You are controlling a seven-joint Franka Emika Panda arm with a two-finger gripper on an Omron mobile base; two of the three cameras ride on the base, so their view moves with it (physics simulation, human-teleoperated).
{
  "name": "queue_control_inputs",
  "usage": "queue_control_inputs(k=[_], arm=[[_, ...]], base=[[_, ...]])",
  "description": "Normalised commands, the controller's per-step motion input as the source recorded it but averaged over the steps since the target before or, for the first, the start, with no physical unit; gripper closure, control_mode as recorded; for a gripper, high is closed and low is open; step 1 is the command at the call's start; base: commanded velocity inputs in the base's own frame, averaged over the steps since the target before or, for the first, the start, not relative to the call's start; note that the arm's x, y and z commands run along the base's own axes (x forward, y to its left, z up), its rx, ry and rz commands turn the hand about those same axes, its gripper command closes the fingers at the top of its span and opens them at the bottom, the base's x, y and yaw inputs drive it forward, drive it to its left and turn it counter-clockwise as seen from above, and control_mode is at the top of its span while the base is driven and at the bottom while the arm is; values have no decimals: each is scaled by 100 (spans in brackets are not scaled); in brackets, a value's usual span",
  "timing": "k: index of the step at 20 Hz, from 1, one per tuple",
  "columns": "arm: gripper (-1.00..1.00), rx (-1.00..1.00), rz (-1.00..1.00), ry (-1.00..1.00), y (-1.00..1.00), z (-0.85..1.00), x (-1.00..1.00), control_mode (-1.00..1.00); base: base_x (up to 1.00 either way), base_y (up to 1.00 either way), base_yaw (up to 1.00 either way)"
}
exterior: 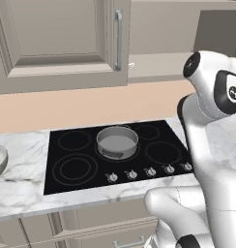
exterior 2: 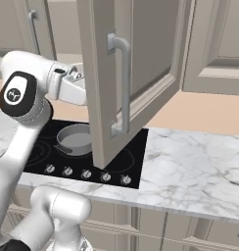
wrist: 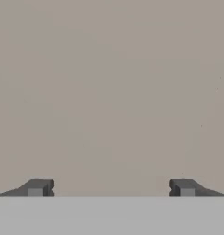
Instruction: Open the cabinet and move the ladle to the pot. Then close the cabinet.
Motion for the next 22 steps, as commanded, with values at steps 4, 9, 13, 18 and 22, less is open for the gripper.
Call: queue_control_inputs(k=[4, 9, 13, 18, 22], arm=[[-100, 0, -1, -2, -2, 1, -44, -100], [-100, 0, 7, -4, 65, 11, -67, -100], [-100, 6, 41, 2, 99, 13, -35, -100], [-100, 12, 63, 15, 100, 2, 0, -100], [-100, 15, 67, 18, 95, 4, 12, -100]], base=[[0, 0, 0], [0, 0, 0], [0, 0, 0], [0, 0, 0], [0, 0, 0]])
